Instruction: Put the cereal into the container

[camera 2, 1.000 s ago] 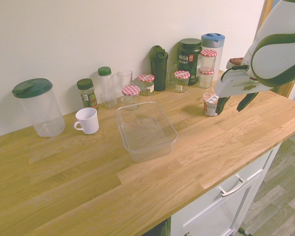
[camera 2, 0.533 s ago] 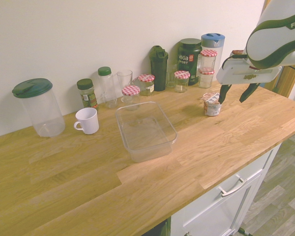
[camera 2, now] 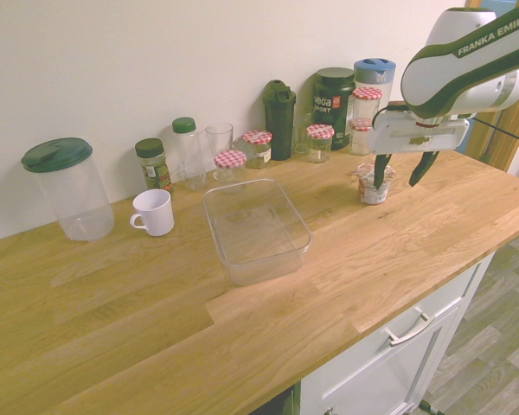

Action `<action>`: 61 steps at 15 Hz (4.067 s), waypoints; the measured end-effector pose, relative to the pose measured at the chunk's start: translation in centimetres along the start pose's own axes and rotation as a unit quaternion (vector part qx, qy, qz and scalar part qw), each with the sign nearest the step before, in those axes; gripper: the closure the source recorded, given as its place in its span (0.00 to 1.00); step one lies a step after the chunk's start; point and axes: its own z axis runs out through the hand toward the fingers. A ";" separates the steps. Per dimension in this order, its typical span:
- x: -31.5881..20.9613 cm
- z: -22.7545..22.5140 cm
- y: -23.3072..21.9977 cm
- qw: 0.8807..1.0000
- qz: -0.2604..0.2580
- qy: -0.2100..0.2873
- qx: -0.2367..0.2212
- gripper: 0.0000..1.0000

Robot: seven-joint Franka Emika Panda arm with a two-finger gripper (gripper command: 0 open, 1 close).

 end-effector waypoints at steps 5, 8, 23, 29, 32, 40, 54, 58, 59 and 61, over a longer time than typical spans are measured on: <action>1.6 1.3 -2.3 1.000 0.005 0.009 0.004 0.00; 2.6 2.0 -4.0 1.000 0.015 0.015 0.004 0.00; 7.1 4.8 -7.2 0.996 0.043 0.075 0.020 0.00; 7.8 5.8 -7.8 0.989 0.048 0.137 0.037 1.00; 7.6 6.5 -8.0 0.987 0.046 0.150 0.035 1.00; 7.1 6.7 -8.6 0.985 0.045 0.163 0.040 1.00; -14.8 -1.8 -1.7 0.964 -0.128 0.225 0.069 1.00; -23.3 -3.9 -3.3 0.947 -0.196 0.248 0.058 1.00; -24.2 -4.3 -3.8 0.945 -0.202 0.251 0.059 1.00; -25.3 -5.3 -4.8 0.942 -0.213 0.253 0.061 1.00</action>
